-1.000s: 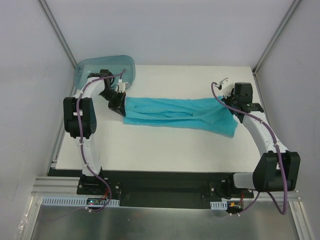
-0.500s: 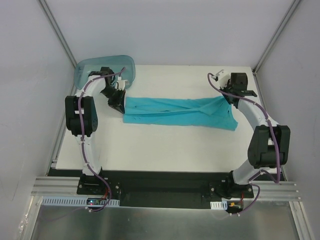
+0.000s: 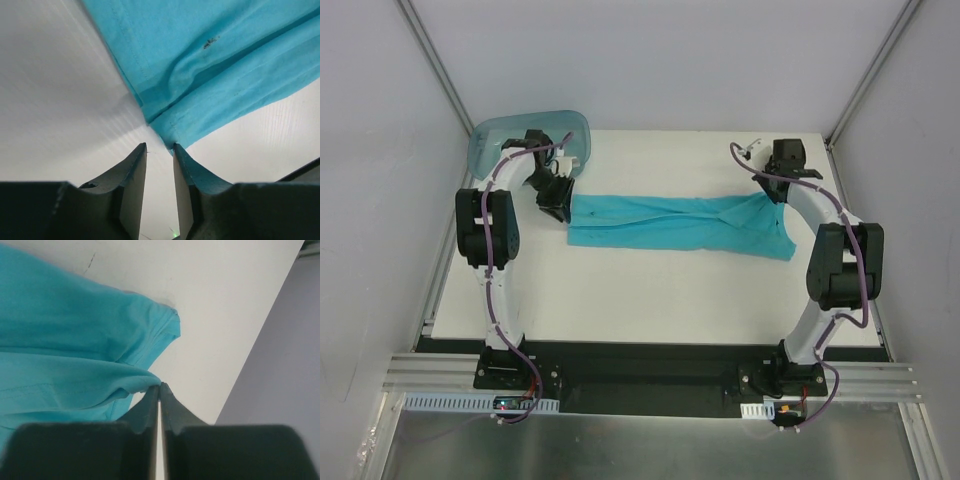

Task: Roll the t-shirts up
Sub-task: Fold the T-shirt at the center of the board.

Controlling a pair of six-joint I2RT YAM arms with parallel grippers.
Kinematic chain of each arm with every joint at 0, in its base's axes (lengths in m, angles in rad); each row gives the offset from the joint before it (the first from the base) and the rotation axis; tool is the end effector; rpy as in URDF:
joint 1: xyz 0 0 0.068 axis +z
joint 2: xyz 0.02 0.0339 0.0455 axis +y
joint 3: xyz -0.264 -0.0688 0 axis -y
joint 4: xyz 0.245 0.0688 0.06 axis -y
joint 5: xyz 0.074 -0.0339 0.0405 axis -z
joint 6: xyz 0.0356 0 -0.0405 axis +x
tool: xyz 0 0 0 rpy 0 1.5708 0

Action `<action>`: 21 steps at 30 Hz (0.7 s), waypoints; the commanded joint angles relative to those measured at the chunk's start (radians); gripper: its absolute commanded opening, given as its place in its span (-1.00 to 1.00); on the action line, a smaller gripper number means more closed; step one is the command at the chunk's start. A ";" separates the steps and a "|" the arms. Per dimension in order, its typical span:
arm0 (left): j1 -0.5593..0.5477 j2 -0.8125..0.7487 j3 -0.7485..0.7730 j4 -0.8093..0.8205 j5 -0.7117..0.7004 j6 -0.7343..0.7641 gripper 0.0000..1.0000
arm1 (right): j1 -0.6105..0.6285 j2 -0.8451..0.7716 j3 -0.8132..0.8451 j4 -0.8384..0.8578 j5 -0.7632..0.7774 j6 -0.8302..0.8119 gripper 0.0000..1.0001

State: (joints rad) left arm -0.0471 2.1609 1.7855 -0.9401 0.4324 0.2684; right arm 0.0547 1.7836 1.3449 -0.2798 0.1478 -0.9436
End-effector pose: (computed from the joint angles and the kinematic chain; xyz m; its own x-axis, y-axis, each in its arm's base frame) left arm 0.4425 -0.0358 0.1960 -0.8925 0.2831 -0.3510 0.3994 0.8576 -0.3240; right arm 0.4049 0.0169 0.2499 -0.4316 -0.8257 -0.3633 -0.4990 0.5540 -0.6664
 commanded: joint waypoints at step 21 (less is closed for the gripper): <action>-0.036 -0.152 -0.097 0.061 0.024 -0.003 -0.47 | -0.131 -0.003 -0.015 -0.473 -0.241 0.028 0.22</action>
State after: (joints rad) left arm -0.0521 2.0068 1.7111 -0.8726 0.3611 0.2604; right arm -0.0582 1.8297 1.3632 -0.6491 0.0048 -0.9203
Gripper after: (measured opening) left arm 0.308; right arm 0.611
